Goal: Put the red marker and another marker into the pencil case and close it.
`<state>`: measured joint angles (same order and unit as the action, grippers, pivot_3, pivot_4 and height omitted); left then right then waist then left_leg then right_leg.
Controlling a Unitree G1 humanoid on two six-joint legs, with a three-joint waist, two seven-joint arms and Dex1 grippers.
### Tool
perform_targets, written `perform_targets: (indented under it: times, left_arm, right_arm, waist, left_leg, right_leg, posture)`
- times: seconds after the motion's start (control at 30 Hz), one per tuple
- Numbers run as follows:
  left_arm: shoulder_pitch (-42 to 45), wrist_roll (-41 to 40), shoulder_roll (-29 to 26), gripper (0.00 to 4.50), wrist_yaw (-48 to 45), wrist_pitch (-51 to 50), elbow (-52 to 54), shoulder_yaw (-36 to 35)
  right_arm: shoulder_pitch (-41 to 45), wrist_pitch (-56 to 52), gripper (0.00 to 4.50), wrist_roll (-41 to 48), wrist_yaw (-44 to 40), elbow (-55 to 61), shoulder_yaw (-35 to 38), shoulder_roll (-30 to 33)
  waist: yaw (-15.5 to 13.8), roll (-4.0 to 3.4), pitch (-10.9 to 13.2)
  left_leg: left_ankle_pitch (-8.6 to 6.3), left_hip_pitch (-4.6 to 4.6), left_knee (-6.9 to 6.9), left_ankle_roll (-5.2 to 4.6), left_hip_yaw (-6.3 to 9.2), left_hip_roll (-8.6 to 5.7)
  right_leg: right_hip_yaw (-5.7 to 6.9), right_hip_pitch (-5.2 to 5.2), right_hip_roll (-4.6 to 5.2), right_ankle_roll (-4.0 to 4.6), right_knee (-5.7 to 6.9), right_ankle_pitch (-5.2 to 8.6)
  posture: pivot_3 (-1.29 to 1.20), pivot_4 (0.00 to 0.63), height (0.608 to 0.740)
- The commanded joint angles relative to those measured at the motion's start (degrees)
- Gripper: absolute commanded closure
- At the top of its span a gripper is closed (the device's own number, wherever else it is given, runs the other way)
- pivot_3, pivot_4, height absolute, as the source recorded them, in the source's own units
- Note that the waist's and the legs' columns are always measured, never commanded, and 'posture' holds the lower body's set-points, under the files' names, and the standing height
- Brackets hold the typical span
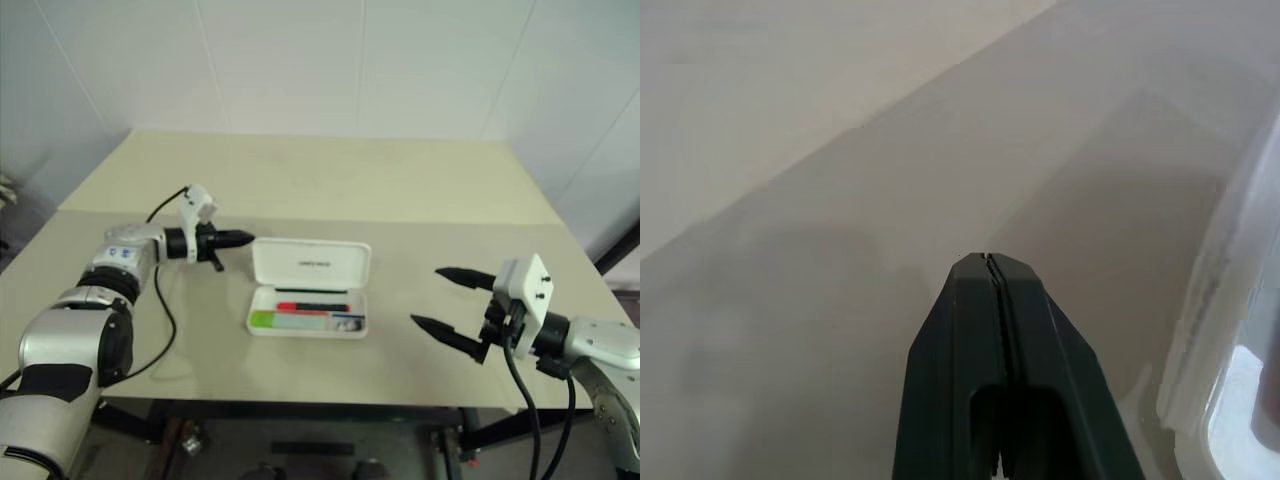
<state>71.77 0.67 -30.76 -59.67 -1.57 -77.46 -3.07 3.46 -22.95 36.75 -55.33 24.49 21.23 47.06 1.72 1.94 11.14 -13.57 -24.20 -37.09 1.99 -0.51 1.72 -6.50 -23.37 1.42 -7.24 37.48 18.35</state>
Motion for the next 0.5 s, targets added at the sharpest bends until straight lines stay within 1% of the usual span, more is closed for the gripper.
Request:
perform_targets:
  times: [0.03,0.3,0.4,0.5]
  left_arm:
    - [2.19,0.68,0.83,4.47,-3.05,-0.28,0.47,-0.28]
    - [3.99,-0.30,1.36,4.47,-17.27,-1.56,1.09,-0.95]
    - [4.90,1.47,0.61,4.47,-25.11,-1.74,1.32,1.16]
    - [5.40,3.31,0.03,4.47,-29.29,-1.24,1.40,3.18]
  right_arm:
    - [-0.33,0.70,0.00,0.30,0.73,1.84,2.84,0.88]
    - [-1.06,0.70,0.00,0.50,1.03,2.21,3.19,0.97]
    - [-0.76,0.74,0.00,0.68,0.73,2.04,3.13,1.04]
    - [-0.49,0.88,0.00,0.73,0.37,1.81,3.01,1.10]
  waist:
    - [-0.07,0.00,0.00]
    - [-0.04,0.00,0.00]
    - [0.02,0.00,0.00]
    - [0.05,0.00,0.00]
  left_leg:
    - [0.00,0.00,-0.01,0.00,0.00,0.00]
    - [0.00,0.00,0.01,0.00,-0.01,-0.01]
    - [0.00,0.00,0.01,0.00,-0.03,-0.02]
    - [0.00,0.00,0.01,0.00,-0.02,-0.02]
  right_leg:
    - [0.00,0.00,0.00,0.00,0.00,0.00]
    - [-0.01,0.00,-0.01,0.01,-0.01,0.00]
    - [-0.02,0.00,-0.01,0.01,-0.01,0.00]
    - [-0.02,0.00,-0.01,0.01,-0.01,0.01]
  posture:
    - [0.00,0.150,0.740]
    - [0.00,0.150,0.740]
    - [0.00,0.150,0.740]
    - [0.00,0.150,0.740]
